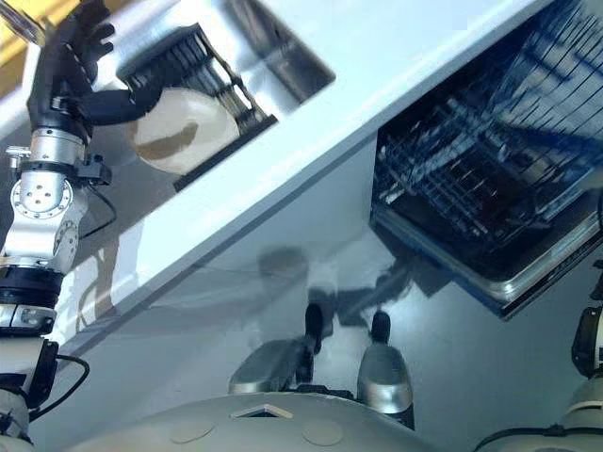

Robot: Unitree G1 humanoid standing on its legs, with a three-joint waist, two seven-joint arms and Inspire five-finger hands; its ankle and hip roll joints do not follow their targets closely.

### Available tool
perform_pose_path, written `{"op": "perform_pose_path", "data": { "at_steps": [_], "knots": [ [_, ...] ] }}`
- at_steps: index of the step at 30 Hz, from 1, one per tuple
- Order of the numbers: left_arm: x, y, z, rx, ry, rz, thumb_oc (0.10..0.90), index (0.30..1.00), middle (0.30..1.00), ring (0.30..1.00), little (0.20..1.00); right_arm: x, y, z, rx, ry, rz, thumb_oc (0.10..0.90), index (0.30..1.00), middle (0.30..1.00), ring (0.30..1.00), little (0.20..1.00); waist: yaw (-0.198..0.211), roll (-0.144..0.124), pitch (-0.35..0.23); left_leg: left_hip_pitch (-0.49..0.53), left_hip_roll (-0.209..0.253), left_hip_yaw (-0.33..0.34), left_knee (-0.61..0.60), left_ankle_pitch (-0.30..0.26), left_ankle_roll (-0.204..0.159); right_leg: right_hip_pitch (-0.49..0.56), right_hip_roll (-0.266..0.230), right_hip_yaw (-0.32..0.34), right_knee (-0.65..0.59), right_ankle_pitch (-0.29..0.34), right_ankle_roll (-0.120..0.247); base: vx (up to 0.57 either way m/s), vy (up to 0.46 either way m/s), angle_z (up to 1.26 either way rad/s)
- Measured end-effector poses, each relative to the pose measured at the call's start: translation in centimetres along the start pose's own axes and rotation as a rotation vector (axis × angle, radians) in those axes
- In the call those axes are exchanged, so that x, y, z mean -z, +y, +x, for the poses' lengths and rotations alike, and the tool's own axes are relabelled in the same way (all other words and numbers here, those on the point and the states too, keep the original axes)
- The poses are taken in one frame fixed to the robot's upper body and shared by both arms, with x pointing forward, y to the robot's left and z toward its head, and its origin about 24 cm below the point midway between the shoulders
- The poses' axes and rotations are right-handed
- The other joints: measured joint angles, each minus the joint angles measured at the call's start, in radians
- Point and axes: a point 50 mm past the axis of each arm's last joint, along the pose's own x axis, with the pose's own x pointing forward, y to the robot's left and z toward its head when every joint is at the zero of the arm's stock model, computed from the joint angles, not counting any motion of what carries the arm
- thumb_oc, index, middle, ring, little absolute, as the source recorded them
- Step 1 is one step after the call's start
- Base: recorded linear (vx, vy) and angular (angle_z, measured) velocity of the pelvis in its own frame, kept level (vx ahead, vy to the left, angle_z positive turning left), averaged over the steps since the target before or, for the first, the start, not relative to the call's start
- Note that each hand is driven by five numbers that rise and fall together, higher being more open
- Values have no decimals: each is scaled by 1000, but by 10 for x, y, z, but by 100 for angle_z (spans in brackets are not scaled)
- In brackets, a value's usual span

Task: Pick up plates and place into dishwasher.

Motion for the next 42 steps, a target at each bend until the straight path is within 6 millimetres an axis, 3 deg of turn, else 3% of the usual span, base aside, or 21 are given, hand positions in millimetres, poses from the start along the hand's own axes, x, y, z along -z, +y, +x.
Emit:
{"op": "perform_pose_path", "data": {
  "at_steps": [4,9,13,22,23,24,25,30,36,42],
  "knots": [
    [-19,2,16,-56,-103,-22,800,900,900,900,900,-17,0,8,71,-13,47,100,300,300,300,200,28,-1,99,-143,-3,-15,110,-11,-14,-187,-24,-12,229,-85,-21,-159,-149,16],
    [-59,15,32,-81,-265,-49,800,900,900,900,900,-40,5,14,110,-61,51,100,300,300,300,200,78,-6,148,-328,-20,-35,319,-71,-38,-384,-67,-22,509,-199,-58,-62,-107,23],
    [-74,18,31,-73,-330,-36,800,900,900,900,900,-41,5,14,131,-60,-4,100,300,300,300,200,114,-8,150,-414,-14,-51,430,-109,-55,-460,-66,-17,610,-239,-79,1,-73,10],
    [-78,30,27,-104,-346,-18,800,900,900,900,900,-34,7,14,96,-21,-51,100,300,300,300,200,108,-10,151,-457,1,-59,522,-144,-62,-484,-40,8,649,-244,-82,36,1,-6],
    [-78,31,26,-110,-344,-17,800,900,900,900,900,-33,9,13,78,-18,-60,177,366,366,366,277,107,-11,151,-457,2,-61,531,-146,-62,-482,-38,9,651,-244,-82,53,29,-3],
    [-77,32,25,-112,-343,-17,800,900,900,900,900,-32,9,13,68,-14,-65,314,484,484,484,414,106,-11,151,-457,2,-63,532,-147,-63,-481,-37,9,651,-244,-82,50,32,-4],
    [-76,33,24,-114,-338,-15,800,900,900,900,900,-30,9,14,55,-6,-74,800,900,900,900,900,107,-11,151,-456,2,-65,534,-150,-64,-478,-35,10,651,-244,-82,44,29,-2],
    [-67,33,19,-110,-306,-10,800,900,900,900,900,-22,15,11,-39,39,-81,800,900,900,900,900,114,-21,154,-425,8,-72,548,-165,-65,-440,-18,30,641,-244,-81,53,38,-1],
    [-52,32,9,-113,-248,-17,800,900,900,900,900,-3,31,-8,-118,96,-90,800,900,900,900,900,120,-37,158,-373,16,-64,541,-173,-64,-385,-7,43,611,-239,-74,30,84,-7],
    [-33,28,-4,-127,-191,-61,800,900,900,900,900,6,30,-17,-124,113,-36,800,900,900,900,900,122,-50,156,-283,15,-52,464,-166,-57,-306,2,59,535,-218,-60,12,77,-8]
  ]
}}
